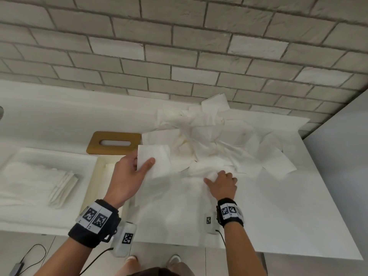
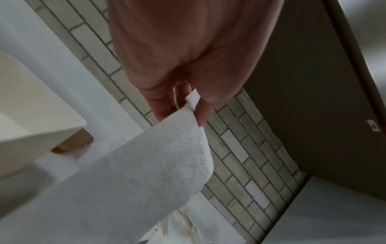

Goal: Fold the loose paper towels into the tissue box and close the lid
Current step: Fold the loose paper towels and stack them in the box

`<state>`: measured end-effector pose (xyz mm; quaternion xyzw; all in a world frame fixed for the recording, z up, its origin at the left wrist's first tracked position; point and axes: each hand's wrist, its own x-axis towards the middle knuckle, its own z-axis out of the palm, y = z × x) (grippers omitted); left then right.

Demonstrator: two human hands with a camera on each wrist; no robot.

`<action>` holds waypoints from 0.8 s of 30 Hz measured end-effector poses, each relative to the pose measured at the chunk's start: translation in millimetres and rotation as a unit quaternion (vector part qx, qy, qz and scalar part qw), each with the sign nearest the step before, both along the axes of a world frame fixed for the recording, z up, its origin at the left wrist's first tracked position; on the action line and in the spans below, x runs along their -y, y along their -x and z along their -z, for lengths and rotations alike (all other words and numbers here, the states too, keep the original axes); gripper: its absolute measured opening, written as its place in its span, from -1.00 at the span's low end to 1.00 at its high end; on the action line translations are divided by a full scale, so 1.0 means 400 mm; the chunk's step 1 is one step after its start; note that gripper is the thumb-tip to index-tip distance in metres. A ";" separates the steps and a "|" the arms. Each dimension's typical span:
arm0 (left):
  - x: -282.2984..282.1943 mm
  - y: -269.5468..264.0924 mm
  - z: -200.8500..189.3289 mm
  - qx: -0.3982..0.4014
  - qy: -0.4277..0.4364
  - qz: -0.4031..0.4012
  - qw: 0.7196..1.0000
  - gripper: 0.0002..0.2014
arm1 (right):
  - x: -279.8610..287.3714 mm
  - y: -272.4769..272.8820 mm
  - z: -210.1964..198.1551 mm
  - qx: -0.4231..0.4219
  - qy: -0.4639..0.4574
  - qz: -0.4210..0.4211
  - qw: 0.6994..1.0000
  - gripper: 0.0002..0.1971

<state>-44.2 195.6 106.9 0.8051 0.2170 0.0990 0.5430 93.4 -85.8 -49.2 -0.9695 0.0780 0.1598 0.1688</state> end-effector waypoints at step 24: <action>-0.419 0.067 0.131 -0.169 -0.101 0.134 0.971 -0.30 | -0.403 0.226 -0.435 0.150 -0.387 -0.140 0.899 -0.47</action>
